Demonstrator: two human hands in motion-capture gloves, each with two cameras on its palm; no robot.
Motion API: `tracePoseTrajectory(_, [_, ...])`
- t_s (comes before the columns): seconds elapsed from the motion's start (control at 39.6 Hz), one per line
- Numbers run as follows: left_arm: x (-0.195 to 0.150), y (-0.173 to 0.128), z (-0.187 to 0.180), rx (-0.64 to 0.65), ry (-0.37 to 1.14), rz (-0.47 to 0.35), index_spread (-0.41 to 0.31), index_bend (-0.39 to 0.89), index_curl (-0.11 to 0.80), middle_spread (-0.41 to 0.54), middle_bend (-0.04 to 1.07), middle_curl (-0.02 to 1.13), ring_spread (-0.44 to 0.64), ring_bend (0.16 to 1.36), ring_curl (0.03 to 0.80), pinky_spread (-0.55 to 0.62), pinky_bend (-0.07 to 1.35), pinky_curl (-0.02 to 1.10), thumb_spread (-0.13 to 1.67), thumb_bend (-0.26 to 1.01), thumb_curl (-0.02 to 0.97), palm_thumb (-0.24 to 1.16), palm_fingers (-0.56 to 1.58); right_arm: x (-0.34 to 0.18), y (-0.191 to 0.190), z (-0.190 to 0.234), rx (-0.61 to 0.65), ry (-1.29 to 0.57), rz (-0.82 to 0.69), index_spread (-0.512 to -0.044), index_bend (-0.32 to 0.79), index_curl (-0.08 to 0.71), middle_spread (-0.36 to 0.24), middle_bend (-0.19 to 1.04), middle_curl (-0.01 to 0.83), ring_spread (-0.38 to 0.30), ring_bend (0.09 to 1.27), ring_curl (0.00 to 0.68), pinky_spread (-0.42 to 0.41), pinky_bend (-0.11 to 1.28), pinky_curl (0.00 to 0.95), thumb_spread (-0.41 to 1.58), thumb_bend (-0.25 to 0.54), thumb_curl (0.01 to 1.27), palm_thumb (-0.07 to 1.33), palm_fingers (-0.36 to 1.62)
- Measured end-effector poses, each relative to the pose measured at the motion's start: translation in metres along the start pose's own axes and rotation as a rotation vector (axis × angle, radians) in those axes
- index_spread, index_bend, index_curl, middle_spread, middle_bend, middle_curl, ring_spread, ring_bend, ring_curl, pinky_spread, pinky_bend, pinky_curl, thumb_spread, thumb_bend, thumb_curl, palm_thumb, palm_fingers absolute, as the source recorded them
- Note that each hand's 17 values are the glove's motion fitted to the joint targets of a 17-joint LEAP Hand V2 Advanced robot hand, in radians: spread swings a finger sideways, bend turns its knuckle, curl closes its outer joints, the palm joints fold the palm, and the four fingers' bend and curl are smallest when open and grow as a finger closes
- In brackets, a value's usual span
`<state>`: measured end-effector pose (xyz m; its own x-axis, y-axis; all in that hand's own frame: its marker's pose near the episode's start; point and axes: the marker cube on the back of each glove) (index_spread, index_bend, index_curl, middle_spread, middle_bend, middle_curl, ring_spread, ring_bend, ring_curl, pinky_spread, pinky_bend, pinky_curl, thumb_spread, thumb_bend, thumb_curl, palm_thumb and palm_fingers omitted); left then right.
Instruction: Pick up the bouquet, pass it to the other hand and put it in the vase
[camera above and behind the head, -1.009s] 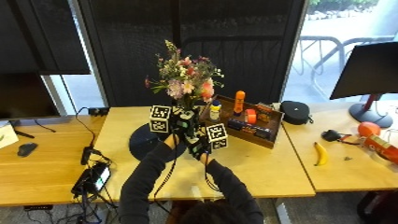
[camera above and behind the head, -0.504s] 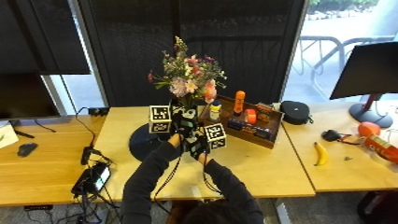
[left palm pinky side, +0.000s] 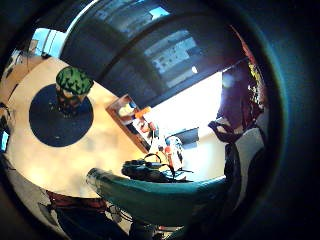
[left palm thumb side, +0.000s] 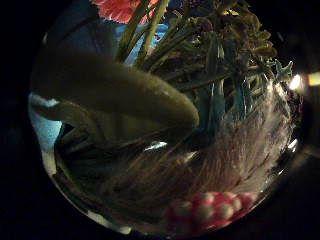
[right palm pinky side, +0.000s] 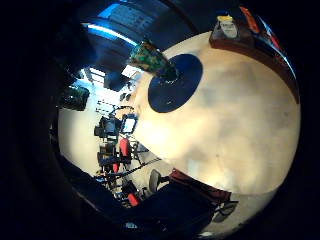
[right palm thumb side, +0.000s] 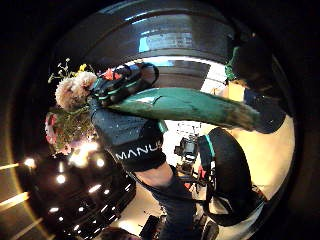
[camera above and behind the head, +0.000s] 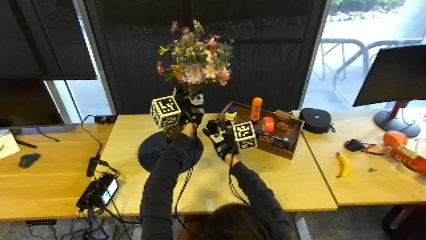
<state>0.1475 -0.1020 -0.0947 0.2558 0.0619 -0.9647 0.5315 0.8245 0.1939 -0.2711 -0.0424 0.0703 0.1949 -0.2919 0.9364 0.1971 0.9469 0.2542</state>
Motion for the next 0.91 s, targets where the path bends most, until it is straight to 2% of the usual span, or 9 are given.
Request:
tracePoseTrajectory(0.18, [0.012, -0.029, -0.004, 0.076, -0.005, 0.001, -0.373, 0.63, 0.596, -0.357, 0.79, 0.58, -0.38, 0.84, 0.509, -0.4, 0.66, 0.55, 0.59, -0.03, 0.714, 0.82, 1.39, 0.007, -0.028, -0.027, 0.021, 0.047, 0.019, -0.309, 0.13, 0.43, -0.17, 0.29, 0.446, -0.196, 0.47, 0.412, -0.104, 0.37, 0.379, 1.02, -0.031, 0.42, 0.81, 0.76])
tracePoseTrajectory(0.2, [0.013, -0.034, -0.004, 0.086, -0.005, 0.001, -0.373, 0.63, 0.596, -0.357, 0.79, 0.58, -0.38, 0.84, 0.509, -0.4, 0.66, 0.55, 0.59, -0.03, 0.715, 0.82, 1.39, 0.007, -0.032, -0.031, 0.02, 0.053, 0.021, -0.319, 0.11, 0.416, -0.165, 0.28, 0.441, -0.183, 0.42, 0.393, -0.081, 0.36, 0.372, 1.03, -0.035, 0.42, 0.79, 0.65])
tracePoseTrajectory(0.28, [0.014, -0.049, -0.005, 0.113, -0.003, 0.005, -0.373, 0.63, 0.598, -0.357, 0.79, 0.58, -0.38, 0.84, 0.508, -0.4, 0.67, 0.55, 0.58, -0.03, 0.721, 0.82, 1.39, 0.008, -0.043, -0.04, 0.01, 0.059, 0.015, -0.338, 0.11, 0.4, -0.164, 0.23, 0.426, -0.164, 0.38, 0.389, -0.044, 0.37, 0.376, 1.04, -0.045, 0.4, 0.75, 0.52])
tracePoseTrajectory(0.3, [0.014, -0.054, -0.005, 0.119, -0.004, 0.005, -0.373, 0.63, 0.598, -0.357, 0.79, 0.58, -0.38, 0.84, 0.508, -0.4, 0.67, 0.55, 0.58, -0.03, 0.722, 0.82, 1.39, 0.009, -0.046, -0.042, 0.007, 0.061, 0.014, -0.334, 0.13, 0.404, -0.163, 0.26, 0.438, -0.172, 0.4, 0.398, -0.044, 0.37, 0.377, 1.04, -0.026, 0.41, 0.77, 0.64])
tracePoseTrajectory(0.33, [0.014, -0.059, -0.005, 0.126, -0.005, 0.005, -0.373, 0.63, 0.599, -0.357, 0.79, 0.58, -0.38, 0.84, 0.508, -0.4, 0.67, 0.55, 0.58, -0.03, 0.724, 0.82, 1.39, 0.01, -0.049, -0.045, 0.006, 0.064, 0.014, -0.349, 0.08, 0.368, -0.159, 0.2, 0.409, -0.156, 0.35, 0.364, -0.025, 0.36, 0.36, 1.05, -0.051, 0.39, 0.72, 0.45])
tracePoseTrajectory(0.48, [0.01, -0.096, -0.003, 0.163, 0.002, -0.004, -0.373, 0.63, 0.601, -0.356, 0.79, 0.58, -0.38, 0.84, 0.507, -0.4, 0.67, 0.55, 0.58, -0.03, 0.733, 0.82, 1.39, 0.017, -0.065, -0.058, 0.001, 0.091, 0.029, -0.384, 0.08, 0.321, -0.157, 0.17, 0.391, -0.122, 0.34, 0.36, 0.038, 0.39, 0.367, 1.07, -0.06, 0.36, 0.61, 0.28])
tracePoseTrajectory(0.66, [-0.004, -0.135, -0.001, 0.203, -0.001, -0.012, -0.373, 0.63, 0.603, -0.354, 0.79, 0.58, -0.38, 0.84, 0.506, -0.4, 0.67, 0.55, 0.58, -0.03, 0.741, 0.82, 1.38, 0.0, -0.059, -0.067, 0.05, 0.107, -0.042, -0.406, 0.11, 0.282, -0.162, 0.17, 0.369, -0.103, 0.36, 0.342, 0.075, 0.4, 0.357, 1.07, -0.036, 0.35, 0.55, 0.24])
tracePoseTrajectory(0.73, [-0.012, -0.147, 0.0, 0.213, -0.01, -0.024, -0.373, 0.63, 0.603, -0.354, 0.79, 0.58, -0.38, 0.84, 0.505, -0.4, 0.68, 0.55, 0.57, -0.03, 0.745, 0.82, 1.38, 0.009, -0.069, -0.073, 0.104, 0.164, -0.066, -0.41, 0.12, 0.274, -0.163, 0.18, 0.363, -0.094, 0.36, 0.339, 0.083, 0.41, 0.356, 1.08, -0.031, 0.34, 0.55, 0.24])
tracePoseTrajectory(0.91, [-0.04, -0.176, 0.006, 0.23, -0.04, -0.018, -0.373, 0.63, 0.605, -0.354, 0.79, 0.58, -0.38, 0.84, 0.502, -0.4, 0.68, 0.55, 0.57, -0.03, 0.752, 0.81, 1.38, 0.014, -0.076, -0.08, 0.08, 0.141, -0.035, -0.415, 0.13, 0.261, -0.163, 0.19, 0.355, -0.085, 0.37, 0.336, 0.092, 0.41, 0.354, 1.08, -0.025, 0.34, 0.54, 0.23])
